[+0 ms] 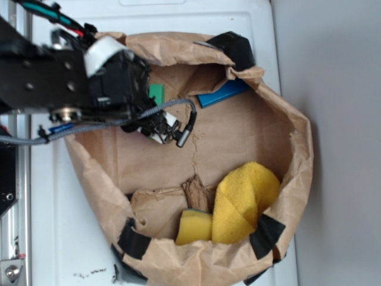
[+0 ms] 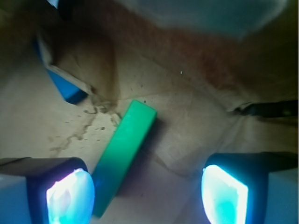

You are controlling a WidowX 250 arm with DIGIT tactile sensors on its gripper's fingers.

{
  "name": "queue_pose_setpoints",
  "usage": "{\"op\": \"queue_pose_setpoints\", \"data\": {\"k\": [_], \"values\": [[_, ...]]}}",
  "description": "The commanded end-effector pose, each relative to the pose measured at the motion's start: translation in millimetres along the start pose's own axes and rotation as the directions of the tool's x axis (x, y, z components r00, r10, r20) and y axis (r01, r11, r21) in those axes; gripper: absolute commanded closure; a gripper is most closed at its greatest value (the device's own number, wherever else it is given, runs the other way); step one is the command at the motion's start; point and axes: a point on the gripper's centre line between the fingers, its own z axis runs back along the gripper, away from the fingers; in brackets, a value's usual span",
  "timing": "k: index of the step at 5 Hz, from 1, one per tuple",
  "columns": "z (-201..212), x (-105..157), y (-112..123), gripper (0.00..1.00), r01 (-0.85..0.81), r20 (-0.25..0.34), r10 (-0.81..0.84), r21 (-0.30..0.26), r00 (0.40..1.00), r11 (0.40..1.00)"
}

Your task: Grab the green block.

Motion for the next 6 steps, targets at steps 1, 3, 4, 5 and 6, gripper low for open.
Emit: {"op": "queue_pose_setpoints", "data": {"k": [1, 3, 4, 5, 6], "values": [[-21, 11, -28, 0.00, -0.053, 0.015, 0.053, 0.018, 0.998, 0.998], [-31, 15, -44, 1.00, -0.085, 0.059, 0.083, 0.039, 0.995, 0.996], [-25, 19, -45, 1.00, -0.089, 0.044, 0.088, 0.016, 0.995, 0.996], [-25, 27, -54, 1.00, -0.085, 0.030, 0.085, -0.009, 0.996, 0.996], [-5, 32, -61, 1.00, -0.051, -0.021, 0.051, -0.035, 0.998, 0.998]]}}
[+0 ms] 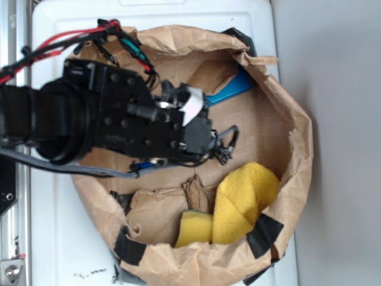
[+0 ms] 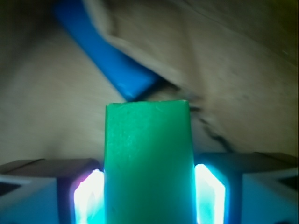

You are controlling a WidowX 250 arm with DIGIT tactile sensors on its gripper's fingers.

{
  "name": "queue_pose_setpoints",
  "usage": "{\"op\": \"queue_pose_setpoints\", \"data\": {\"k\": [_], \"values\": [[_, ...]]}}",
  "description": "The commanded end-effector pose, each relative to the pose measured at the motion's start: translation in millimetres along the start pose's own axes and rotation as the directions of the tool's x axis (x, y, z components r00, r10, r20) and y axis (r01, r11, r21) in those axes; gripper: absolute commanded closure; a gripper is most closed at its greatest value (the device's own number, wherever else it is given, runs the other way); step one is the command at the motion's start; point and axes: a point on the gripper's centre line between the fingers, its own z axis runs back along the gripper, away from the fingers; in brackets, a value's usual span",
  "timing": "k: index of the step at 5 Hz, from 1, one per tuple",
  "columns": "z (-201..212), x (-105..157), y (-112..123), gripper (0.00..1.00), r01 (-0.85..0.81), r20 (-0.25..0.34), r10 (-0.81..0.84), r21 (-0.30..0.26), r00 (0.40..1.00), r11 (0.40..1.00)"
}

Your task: Grab the green block.

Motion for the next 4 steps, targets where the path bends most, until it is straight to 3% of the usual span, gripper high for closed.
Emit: {"op": "queue_pose_setpoints", "data": {"k": [1, 2, 4], "values": [[64, 32, -7, 1.00, 0.061, -0.042, -0.066, -0.106, 0.997, 0.993], [80, 34, 2, 1.00, 0.103, -0.012, -0.105, -0.130, 0.994, 0.986], [98, 34, 14, 1.00, 0.141, -0.020, -0.147, -0.181, 0.989, 0.973]]}}
